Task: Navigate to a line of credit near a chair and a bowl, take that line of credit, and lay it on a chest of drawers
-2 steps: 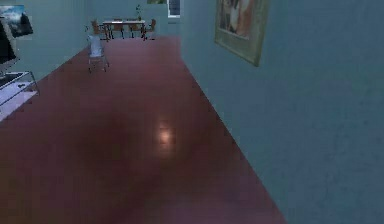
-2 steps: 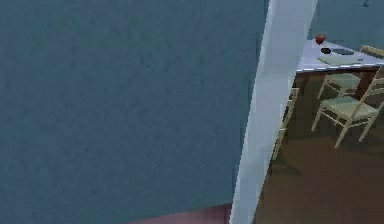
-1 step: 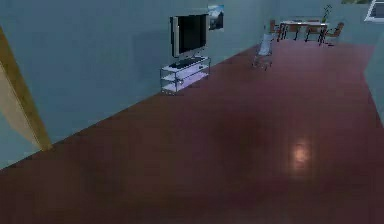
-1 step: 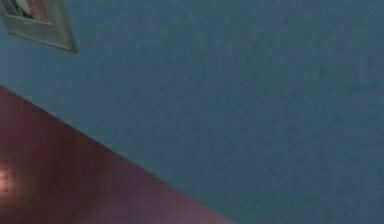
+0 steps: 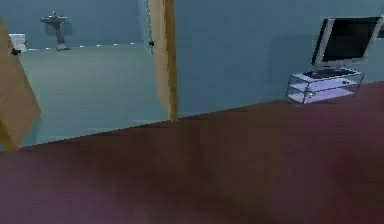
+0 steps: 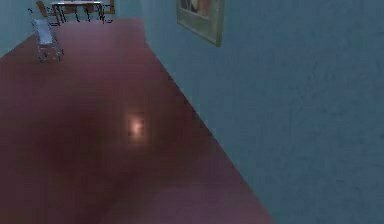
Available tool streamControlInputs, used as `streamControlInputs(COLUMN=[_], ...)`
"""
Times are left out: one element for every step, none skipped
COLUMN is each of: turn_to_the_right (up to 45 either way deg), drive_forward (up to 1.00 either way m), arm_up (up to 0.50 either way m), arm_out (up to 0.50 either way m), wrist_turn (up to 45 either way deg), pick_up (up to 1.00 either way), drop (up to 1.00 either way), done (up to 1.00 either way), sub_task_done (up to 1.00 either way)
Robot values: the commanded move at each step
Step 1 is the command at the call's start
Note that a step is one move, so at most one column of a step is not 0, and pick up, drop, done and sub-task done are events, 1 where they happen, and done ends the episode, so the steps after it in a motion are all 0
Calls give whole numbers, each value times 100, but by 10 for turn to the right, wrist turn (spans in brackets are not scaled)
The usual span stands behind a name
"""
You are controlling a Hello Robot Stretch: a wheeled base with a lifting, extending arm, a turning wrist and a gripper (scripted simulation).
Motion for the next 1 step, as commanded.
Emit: streamControlInputs(turn_to_the_right=[0], drive_forward=[40], arm_up=[0], arm_out=[0], wrist_turn=[0], pick_up=[0], drop=[0], done=[0], sub_task_done=[0])
